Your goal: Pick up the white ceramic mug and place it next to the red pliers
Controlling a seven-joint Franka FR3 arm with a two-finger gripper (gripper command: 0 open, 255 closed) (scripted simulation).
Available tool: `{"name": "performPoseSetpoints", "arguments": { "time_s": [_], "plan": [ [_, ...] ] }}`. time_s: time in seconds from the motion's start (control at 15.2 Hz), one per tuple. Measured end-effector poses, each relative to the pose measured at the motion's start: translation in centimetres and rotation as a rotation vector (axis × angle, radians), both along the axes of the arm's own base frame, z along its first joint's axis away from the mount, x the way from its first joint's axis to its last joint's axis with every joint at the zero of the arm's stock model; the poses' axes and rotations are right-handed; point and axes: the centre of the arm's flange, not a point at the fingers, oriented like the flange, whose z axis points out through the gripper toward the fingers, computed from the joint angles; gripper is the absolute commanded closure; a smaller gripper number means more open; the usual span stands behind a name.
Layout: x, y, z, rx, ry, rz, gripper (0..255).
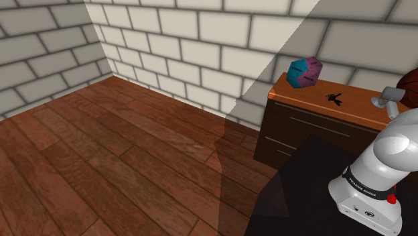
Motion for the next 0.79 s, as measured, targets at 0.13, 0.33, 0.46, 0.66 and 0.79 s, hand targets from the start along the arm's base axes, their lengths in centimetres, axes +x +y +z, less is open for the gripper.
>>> {"name": "performPoseSetpoints", "arguments": {
  "time_s": [0.13,0.33,0.46,0.66,0.79],
  "plan": [
    [0.0,0.0,0.0,0.0,0.0,0.0,255],
    [0.0,0.0,0.0,0.0,0.0,0.0,0],
    [0.0,0.0,0.0,0.0,0.0,0.0,0],
    [0.0,0.1,0.7,0.0,0.0,0.0,0],
    [-0.3,0.0,2.8,-0.001,0.0,-0.001,0]
  ]
}}
